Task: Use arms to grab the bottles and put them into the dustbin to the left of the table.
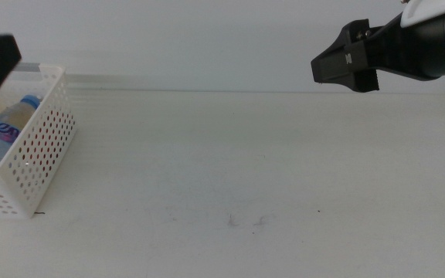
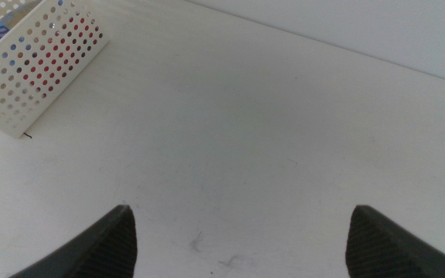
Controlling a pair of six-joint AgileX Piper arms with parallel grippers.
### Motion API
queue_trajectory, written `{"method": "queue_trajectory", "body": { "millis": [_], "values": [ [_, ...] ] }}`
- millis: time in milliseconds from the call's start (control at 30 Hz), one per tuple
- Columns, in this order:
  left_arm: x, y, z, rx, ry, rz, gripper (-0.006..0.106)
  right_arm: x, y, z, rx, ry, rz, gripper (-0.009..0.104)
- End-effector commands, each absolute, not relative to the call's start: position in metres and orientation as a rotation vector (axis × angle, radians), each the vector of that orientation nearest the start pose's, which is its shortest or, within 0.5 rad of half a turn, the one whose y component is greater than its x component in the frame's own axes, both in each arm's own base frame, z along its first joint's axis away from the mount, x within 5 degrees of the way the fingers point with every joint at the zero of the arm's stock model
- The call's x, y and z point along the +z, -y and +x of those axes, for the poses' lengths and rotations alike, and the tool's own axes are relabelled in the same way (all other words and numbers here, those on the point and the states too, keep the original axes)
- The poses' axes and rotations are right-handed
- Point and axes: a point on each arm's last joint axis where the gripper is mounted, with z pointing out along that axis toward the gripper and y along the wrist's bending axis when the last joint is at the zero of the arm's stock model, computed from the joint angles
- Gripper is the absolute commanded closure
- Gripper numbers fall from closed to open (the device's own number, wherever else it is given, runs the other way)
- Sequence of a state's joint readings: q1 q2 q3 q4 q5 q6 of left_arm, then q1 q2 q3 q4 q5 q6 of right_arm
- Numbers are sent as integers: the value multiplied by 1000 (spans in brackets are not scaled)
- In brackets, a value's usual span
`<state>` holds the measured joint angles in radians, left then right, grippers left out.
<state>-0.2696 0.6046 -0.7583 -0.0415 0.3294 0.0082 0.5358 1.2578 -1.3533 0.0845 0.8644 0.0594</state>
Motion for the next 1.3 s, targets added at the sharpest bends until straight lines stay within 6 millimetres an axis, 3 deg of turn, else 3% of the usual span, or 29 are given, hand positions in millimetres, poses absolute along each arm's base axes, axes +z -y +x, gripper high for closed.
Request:
{"method": "queue_trajectory", "body": {
  "millis": [0,367,467,600,700,833,900,1033,1267],
  "values": [
    [392,33,113,-254,-1603,202,7,417,-139,222,417,-2210,-515,3],
    [394,33,113,-255,-1586,199,7,416,-136,219,400,-2197,-517,3],
    [390,33,114,-240,-1604,209,7,410,-131,213,405,-2109,-495,3],
    [380,27,91,-255,-1564,198,7,388,-117,196,422,-1848,-442,3],
    [351,20,72,-218,-1547,215,7,352,-104,174,429,-1737,-426,3],
    [295,13,58,-177,-1587,181,7,290,-77,135,329,-1802,-510,3],
    [270,11,54,-175,-1606,137,7,269,-60,117,254,-1804,-529,3],
    [230,7,52,-154,-1650,42,7,247,-35,90,196,-1748,-407,3],
    [202,4,54,-109,-1684,-7,7,214,-10,61,105,-1629,-173,3]
  ]
}}
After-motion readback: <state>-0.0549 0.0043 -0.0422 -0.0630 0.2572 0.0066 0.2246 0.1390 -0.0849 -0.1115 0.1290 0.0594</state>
